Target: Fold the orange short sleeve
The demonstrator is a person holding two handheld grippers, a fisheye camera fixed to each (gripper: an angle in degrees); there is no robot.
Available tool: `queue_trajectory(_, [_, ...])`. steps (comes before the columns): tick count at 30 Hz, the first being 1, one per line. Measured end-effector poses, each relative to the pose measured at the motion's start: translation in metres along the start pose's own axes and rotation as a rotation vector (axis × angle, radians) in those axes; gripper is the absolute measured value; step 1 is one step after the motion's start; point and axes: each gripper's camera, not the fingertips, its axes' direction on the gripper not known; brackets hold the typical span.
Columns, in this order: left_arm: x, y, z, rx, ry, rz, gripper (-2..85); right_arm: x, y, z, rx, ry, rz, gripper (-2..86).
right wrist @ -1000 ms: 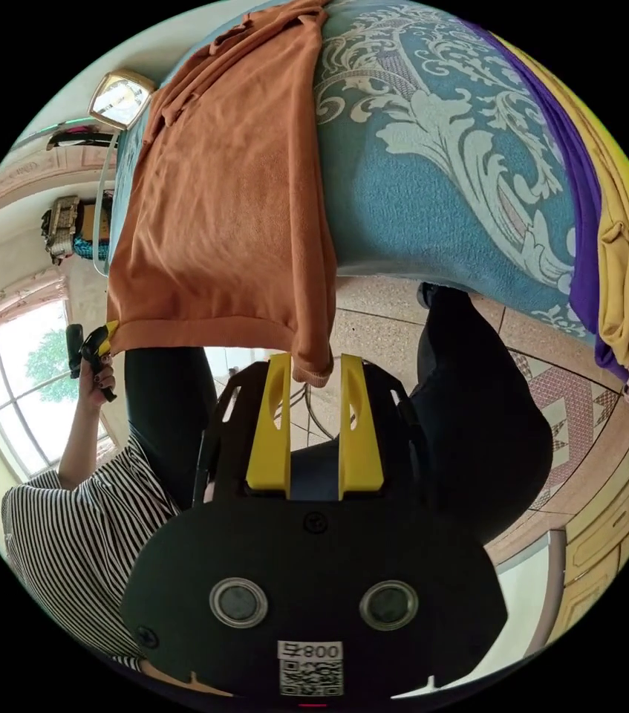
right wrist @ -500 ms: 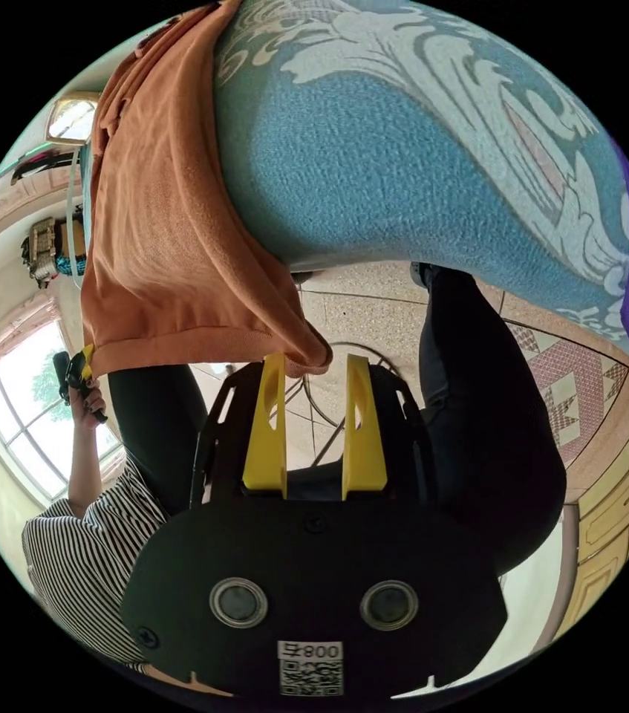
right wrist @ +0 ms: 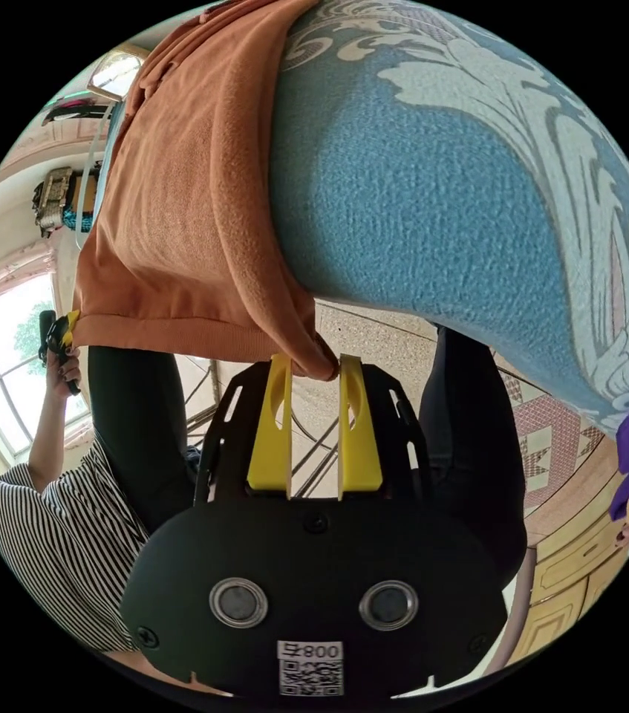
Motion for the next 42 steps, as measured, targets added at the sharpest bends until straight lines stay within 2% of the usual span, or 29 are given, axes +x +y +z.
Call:
queue_trajectory(8, [0.011, 0.033, -0.029, 0.05, 0.06, 0.062, 7.1, 0.008, 0.042, -0.014, -0.053, -0.111, -0.147, 4.7])
queue_trajectory(13, [0.02, 0.054, -0.053, 0.085, 0.098, 0.125, 6.8, 0.022, 0.093, -0.051, 0.09, -0.315, -0.22, 3.4])
queue_trajectory(19, [0.025, 0.084, -0.087, 0.188, 0.224, 0.166, 6.4, 0.025, 0.131, -0.083, 0.214, -0.444, -0.296, 3.1])
queue_trajectory(25, [0.04, 0.108, -0.103, 0.212, 0.29, 0.246, 6.3, 0.006, 0.166, -0.127, 0.271, -0.347, -0.376, 3.1])
queue_trajectory(29, [0.027, 0.114, -0.098, 0.204, 0.254, 0.216, 6.2, 0.006, 0.173, -0.13, 0.246, -0.26, -0.35, 3.2])
queue_trajectory(34, [-0.009, 0.118, -0.078, 0.167, 0.203, 0.07, 6.2, 0.033, 0.166, -0.079, 0.127, -0.239, -0.242, 4.2])
queue_trajectory(42, [-0.016, 0.124, -0.078, 0.154, 0.198, 0.04, 6.2, 0.091, 0.213, -0.05, 0.308, -0.453, -0.081, 9.0])
